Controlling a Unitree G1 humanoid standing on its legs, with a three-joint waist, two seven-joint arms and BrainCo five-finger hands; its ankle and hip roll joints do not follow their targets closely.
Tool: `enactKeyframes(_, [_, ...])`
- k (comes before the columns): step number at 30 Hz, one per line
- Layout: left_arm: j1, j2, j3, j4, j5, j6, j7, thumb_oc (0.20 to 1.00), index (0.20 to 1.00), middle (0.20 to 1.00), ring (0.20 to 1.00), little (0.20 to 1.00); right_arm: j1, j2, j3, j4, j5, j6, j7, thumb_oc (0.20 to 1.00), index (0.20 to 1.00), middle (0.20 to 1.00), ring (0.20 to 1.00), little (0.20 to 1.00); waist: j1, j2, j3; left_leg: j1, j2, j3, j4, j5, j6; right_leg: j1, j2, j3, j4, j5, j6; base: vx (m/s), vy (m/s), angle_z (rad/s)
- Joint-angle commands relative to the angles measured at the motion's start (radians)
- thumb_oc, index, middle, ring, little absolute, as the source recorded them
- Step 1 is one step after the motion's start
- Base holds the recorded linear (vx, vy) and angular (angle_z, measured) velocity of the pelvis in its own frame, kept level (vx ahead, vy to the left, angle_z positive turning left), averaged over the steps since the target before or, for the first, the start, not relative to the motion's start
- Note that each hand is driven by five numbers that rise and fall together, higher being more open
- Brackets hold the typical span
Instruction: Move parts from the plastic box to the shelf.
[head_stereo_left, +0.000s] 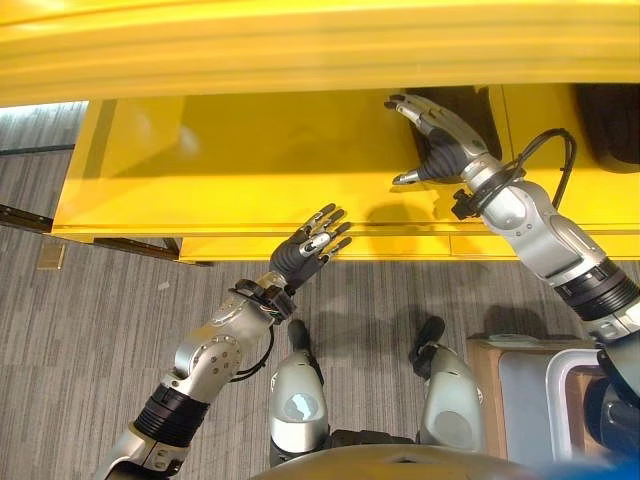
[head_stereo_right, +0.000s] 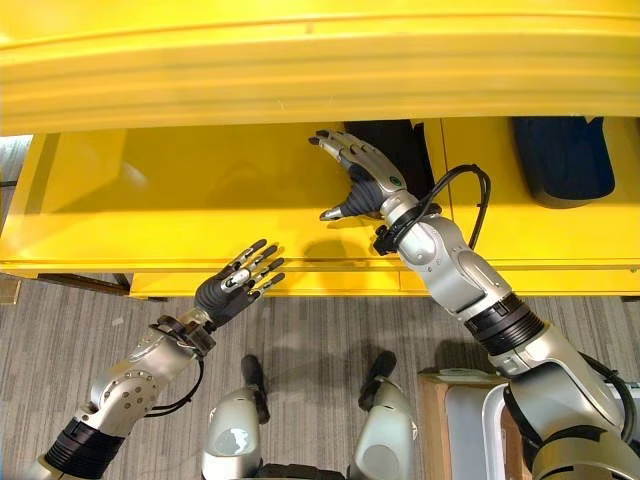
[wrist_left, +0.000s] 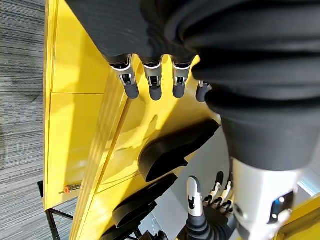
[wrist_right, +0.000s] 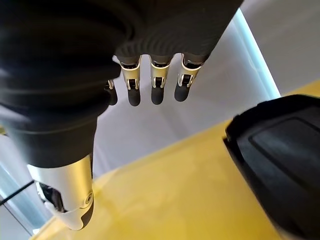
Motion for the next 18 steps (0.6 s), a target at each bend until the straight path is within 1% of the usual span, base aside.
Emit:
enactKeyframes(1, [0.021, 0.002, -0.039, -0.088, -0.044, -0.065, 0.013, 1.0, 1.0, 1.0, 1.0, 1.0, -0.048, 0.02, -0.072, -0.127, -0.038, -0.075, -0.059, 1.0, 1.0, 1.0, 1.0, 1.0, -0.005, -0.004, -0.03, -0.028, 0.007, 0.052, 0.015, -0.039, 0.05, 0.057, 0.021, 0.013, 0.061, -0.161, 0.051, 0.01, 0.071, -0.04])
enactKeyframes(2, [0.027, 0.002, -0.037, -0.092, -0.044, -0.071, 0.02, 1.0, 1.0, 1.0, 1.0, 1.0, -0.016, 0.004, -0.1, -0.169, -0.034, -0.077, -0.058, 1.0, 1.0, 1.0, 1.0, 1.0, -0.013, -0.007, -0.032, -0.02, 0.002, 0.043, 0.016, -0.054, 0.041, 0.063, 0.019, 0.025, 0.064, -0.174, 0.063, 0.0, 0.035, -0.07])
enactKeyframes(3, [0.035, 0.006, -0.029, -0.099, -0.05, -0.08, 0.024, 1.0, 1.0, 1.0, 1.0, 1.0, 0.033, -0.018, -0.14, -0.215, -0.054, -0.087, -0.065, 1.0, 1.0, 1.0, 1.0, 1.0, -0.022, -0.008, -0.032, -0.027, 0.008, 0.061, 0.013, -0.041, 0.051, 0.056, 0.022, 0.02, 0.056, -0.159, 0.054, 0.0, 0.047, -0.1])
enactKeyframes(5, [0.047, 0.011, -0.016, -0.106, -0.054, -0.093, 0.026, 1.0, 1.0, 1.0, 1.0, 1.0, 0.106, -0.054, -0.193, -0.267, -0.078, -0.091, -0.067, 1.0, 1.0, 1.0, 1.0, 1.0, -0.037, -0.012, -0.031, -0.026, 0.012, 0.07, 0.015, -0.042, 0.051, 0.054, 0.021, 0.024, 0.055, -0.157, 0.057, -0.01, 0.034, -0.07])
enactKeyframes(6, [0.056, 0.013, -0.009, -0.107, -0.055, -0.101, 0.025, 1.0, 1.0, 1.0, 1.0, 1.0, 0.149, -0.073, -0.222, -0.286, -0.068, -0.084, -0.063, 1.0, 1.0, 1.0, 1.0, 1.0, -0.046, -0.017, -0.031, -0.019, 0.009, 0.061, 0.019, -0.059, 0.042, 0.06, 0.019, 0.037, 0.06, -0.172, 0.069, 0.04, 0.032, -0.07])
enactKeyframes(8, [0.076, 0.021, 0.014, -0.113, -0.06, -0.115, 0.014, 1.0, 1.0, 1.0, 1.0, 1.0, 0.243, -0.115, -0.287, -0.326, -0.028, -0.066, -0.033, 1.0, 1.0, 1.0, 1.0, 1.0, -0.064, -0.024, -0.03, -0.018, 0.012, 0.07, 0.02, -0.061, 0.042, 0.057, 0.02, 0.043, 0.058, -0.17, 0.072, 0.01, 0.023, -0.15])
enactKeyframes(10, [0.084, 0.025, 0.021, -0.117, -0.061, -0.12, 0.01, 1.0, 1.0, 1.0, 1.0, 1.0, 0.288, -0.129, -0.315, -0.344, -0.017, -0.06, -0.022, 1.0, 1.0, 1.0, 1.0, 1.0, -0.069, -0.028, -0.03, -0.018, 0.013, 0.074, 0.02, -0.061, 0.042, 0.055, 0.021, 0.046, 0.056, -0.17, 0.073, -0.03, 0.002, -0.11])
enactKeyframes(11, [0.107, 0.036, 0.042, -0.118, -0.06, -0.136, -0.008, 1.0, 1.0, 1.0, 1.0, 1.0, 0.409, -0.168, -0.379, -0.373, 0.025, -0.055, 0.035, 1.0, 1.0, 1.0, 1.0, 1.0, -0.087, -0.04, -0.025, -0.018, 0.017, 0.085, 0.022, -0.062, 0.044, 0.052, 0.025, 0.055, 0.051, -0.166, 0.077, -0.05, -0.011, -0.06])
enactKeyframes(13, [0.118, 0.044, 0.055, -0.123, -0.061, -0.138, -0.014, 1.0, 1.0, 1.0, 1.0, 1.0, 0.467, -0.193, -0.403, -0.383, 0.093, -0.027, 0.078, 1.0, 1.0, 1.0, 1.0, 1.0, -0.096, -0.049, -0.024, -0.017, 0.018, 0.091, 0.021, -0.061, 0.043, 0.052, 0.03, 0.06, 0.042, -0.162, 0.079, -0.05, -0.028, -0.11])
enactKeyframes(14, [0.137, 0.056, 0.068, -0.128, -0.063, -0.143, -0.026, 1.0, 1.0, 1.0, 1.0, 1.0, 0.539, -0.22, -0.427, -0.402, 0.153, -0.028, 0.149, 1.0, 1.0, 1.0, 1.0, 1.0, -0.105, -0.059, -0.023, -0.016, 0.02, 0.099, 0.022, -0.062, 0.043, 0.052, 0.036, 0.064, 0.033, -0.16, 0.079, -0.03, -0.035, -0.14])
enactKeyframes(15, [0.137, 0.056, 0.067, -0.128, -0.063, -0.143, -0.026, 1.0, 1.0, 1.0, 1.0, 1.0, 0.542, -0.22, -0.43, -0.404, 0.154, -0.029, 0.149, 1.0, 1.0, 1.0, 1.0, 1.0, -0.104, -0.059, -0.024, -0.016, 0.02, 0.099, 0.022, -0.062, 0.043, 0.052, 0.037, 0.064, 0.033, -0.159, 0.079, -0.05, -0.072, -0.12])
enactKeyframes(16, [0.155, 0.068, 0.082, -0.131, -0.057, -0.14, -0.045, 1.0, 1.0, 1.0, 1.0, 1.0, 0.618, -0.273, -0.441, -0.428, 0.206, -0.032, 0.22, 1.0, 1.0, 1.0, 1.0, 1.0, -0.113, -0.075, -0.023, -0.014, 0.023, 0.105, 0.024, -0.06, 0.044, 0.053, 0.045, 0.068, 0.021, -0.153, 0.08, -0.04, -0.056, -0.13])
enactKeyframes(18, [0.162, 0.073, 0.082, -0.133, -0.055, -0.142, -0.051, 1.0, 1.0, 1.0, 1.0, 1.0, 0.645, -0.292, -0.44, -0.435, 0.279, -0.028, 0.244, 1.0, 1.0, 1.0, 1.0, 1.0, -0.116, -0.081, -0.024, -0.012, 0.025, 0.108, 0.024, -0.059, 0.043, 0.056, 0.05, 0.07, 0.013, -0.15, 0.08, -0.03, -0.072, -0.15])
